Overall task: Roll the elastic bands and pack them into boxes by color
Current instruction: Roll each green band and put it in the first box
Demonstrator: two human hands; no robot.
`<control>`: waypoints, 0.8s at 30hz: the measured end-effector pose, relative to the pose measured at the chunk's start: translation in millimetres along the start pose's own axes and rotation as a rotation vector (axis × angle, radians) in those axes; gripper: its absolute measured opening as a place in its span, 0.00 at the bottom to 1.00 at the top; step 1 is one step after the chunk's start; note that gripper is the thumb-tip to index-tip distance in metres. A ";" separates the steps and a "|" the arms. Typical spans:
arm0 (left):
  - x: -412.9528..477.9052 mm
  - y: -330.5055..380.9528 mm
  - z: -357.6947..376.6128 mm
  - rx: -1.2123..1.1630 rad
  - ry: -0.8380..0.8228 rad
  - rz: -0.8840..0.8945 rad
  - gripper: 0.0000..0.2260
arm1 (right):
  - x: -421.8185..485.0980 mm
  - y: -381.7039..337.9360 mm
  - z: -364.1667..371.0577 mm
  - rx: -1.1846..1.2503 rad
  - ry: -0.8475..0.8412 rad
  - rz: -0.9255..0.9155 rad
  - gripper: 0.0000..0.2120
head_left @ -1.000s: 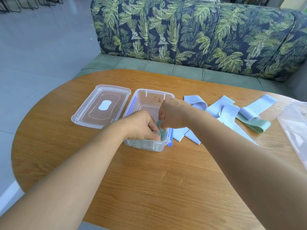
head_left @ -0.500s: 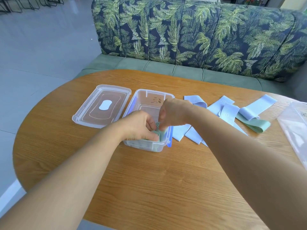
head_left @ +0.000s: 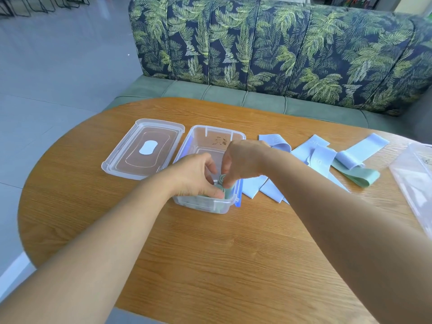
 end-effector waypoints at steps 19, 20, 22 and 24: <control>-2.6 -0.1 2.6 -0.021 -0.059 0.009 0.12 | -2.3 3.4 1.3 0.050 -0.059 0.000 0.18; -2.0 0.3 3.2 -0.023 -0.059 0.006 0.12 | -3.3 3.8 0.9 0.064 -0.066 -0.004 0.17; -0.2 0.2 4.8 -0.034 -0.060 -0.009 0.13 | -5.3 3.3 1.3 0.064 -0.076 -0.004 0.15; 2.9 0.2 5.0 -0.029 -0.068 -0.037 0.13 | -7.2 2.7 2.5 0.034 -0.078 0.002 0.14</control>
Point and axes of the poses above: each hand's wrist, its own x-axis towards the middle knuckle, its own z-axis out of the palm, y = z × x, the point moved 9 cm from there along x, towards the middle knuckle, and after that the axes turned 9 degrees about -y, right-handed, at the moved point
